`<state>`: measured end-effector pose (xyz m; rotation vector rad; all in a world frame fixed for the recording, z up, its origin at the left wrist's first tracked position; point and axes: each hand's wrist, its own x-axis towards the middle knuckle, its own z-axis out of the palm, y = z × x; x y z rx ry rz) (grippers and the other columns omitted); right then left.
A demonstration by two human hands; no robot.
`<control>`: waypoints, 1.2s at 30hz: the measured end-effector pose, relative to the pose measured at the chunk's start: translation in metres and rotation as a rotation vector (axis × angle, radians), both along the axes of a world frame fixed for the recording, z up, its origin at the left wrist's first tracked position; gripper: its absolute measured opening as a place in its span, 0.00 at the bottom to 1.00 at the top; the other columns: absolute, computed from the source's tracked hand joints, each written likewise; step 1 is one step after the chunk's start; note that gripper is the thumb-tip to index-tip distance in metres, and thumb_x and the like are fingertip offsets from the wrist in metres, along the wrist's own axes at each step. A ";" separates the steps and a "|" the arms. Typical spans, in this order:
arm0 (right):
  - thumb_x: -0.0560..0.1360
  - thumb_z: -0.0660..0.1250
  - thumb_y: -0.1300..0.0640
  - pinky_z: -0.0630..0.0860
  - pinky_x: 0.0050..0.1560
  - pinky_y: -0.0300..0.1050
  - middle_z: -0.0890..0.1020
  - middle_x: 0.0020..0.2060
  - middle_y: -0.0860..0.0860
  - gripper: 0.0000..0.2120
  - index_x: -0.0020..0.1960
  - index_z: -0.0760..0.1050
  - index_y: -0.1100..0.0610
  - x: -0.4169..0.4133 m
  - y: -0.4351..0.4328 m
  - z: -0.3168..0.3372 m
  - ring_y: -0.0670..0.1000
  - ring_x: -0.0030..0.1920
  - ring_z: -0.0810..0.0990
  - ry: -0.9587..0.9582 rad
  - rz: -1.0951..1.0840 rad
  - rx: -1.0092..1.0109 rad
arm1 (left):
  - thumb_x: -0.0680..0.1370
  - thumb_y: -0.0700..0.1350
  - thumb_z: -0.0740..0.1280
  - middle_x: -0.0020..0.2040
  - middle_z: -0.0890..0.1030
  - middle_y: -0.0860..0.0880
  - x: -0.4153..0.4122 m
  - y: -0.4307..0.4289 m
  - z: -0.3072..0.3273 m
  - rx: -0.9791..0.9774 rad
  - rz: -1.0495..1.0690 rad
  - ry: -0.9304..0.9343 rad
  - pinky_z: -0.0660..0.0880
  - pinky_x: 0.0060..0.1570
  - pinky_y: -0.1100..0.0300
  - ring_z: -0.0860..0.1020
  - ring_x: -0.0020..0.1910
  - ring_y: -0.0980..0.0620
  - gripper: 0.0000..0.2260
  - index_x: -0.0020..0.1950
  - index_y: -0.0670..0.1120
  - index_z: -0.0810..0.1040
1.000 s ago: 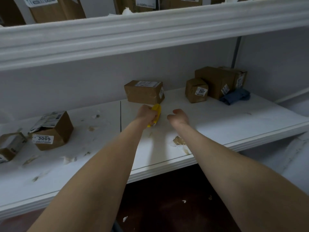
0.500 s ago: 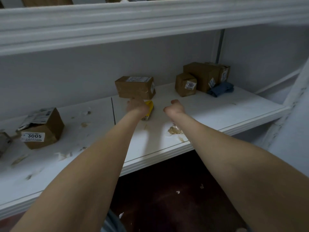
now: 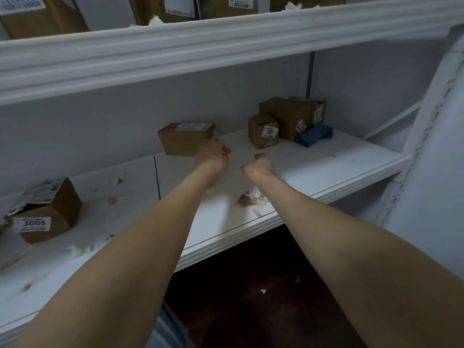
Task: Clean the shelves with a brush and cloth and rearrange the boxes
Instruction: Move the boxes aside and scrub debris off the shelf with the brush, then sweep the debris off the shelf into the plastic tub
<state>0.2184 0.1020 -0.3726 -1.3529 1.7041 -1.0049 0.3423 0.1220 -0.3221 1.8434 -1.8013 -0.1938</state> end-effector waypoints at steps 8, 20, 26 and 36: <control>0.75 0.64 0.59 0.75 0.61 0.55 0.75 0.64 0.59 0.28 0.74 0.62 0.57 -0.059 0.006 0.003 0.59 0.61 0.77 -0.073 -0.130 -0.003 | 0.79 0.41 0.58 0.61 0.78 0.42 -0.081 -0.010 -0.002 0.107 -0.238 -0.083 0.72 0.54 0.59 0.76 0.59 0.45 0.13 0.59 0.41 0.79; 0.75 0.63 0.55 0.77 0.58 0.52 0.79 0.58 0.57 0.24 0.70 0.64 0.52 -0.154 0.042 -0.025 0.57 0.55 0.80 -0.058 -0.373 -0.010 | 0.78 0.39 0.62 0.61 0.79 0.45 -0.192 -0.001 -0.037 0.174 -0.382 0.002 0.70 0.62 0.58 0.75 0.62 0.47 0.13 0.59 0.46 0.80; 0.74 0.63 0.57 0.76 0.58 0.50 0.78 0.60 0.56 0.25 0.70 0.65 0.53 -0.218 0.065 -0.044 0.57 0.55 0.79 -0.064 -0.512 0.007 | 0.75 0.41 0.64 0.58 0.81 0.46 -0.259 0.017 -0.059 0.217 -0.503 0.021 0.72 0.57 0.60 0.77 0.58 0.48 0.12 0.56 0.46 0.81; 0.76 0.63 0.60 0.73 0.62 0.51 0.75 0.64 0.56 0.23 0.70 0.65 0.55 -0.307 0.092 -0.100 0.57 0.61 0.76 -0.135 -0.612 0.102 | 0.78 0.41 0.62 0.53 0.82 0.42 -0.356 0.034 -0.118 0.362 -0.632 -0.100 0.71 0.46 0.60 0.79 0.54 0.45 0.10 0.53 0.41 0.82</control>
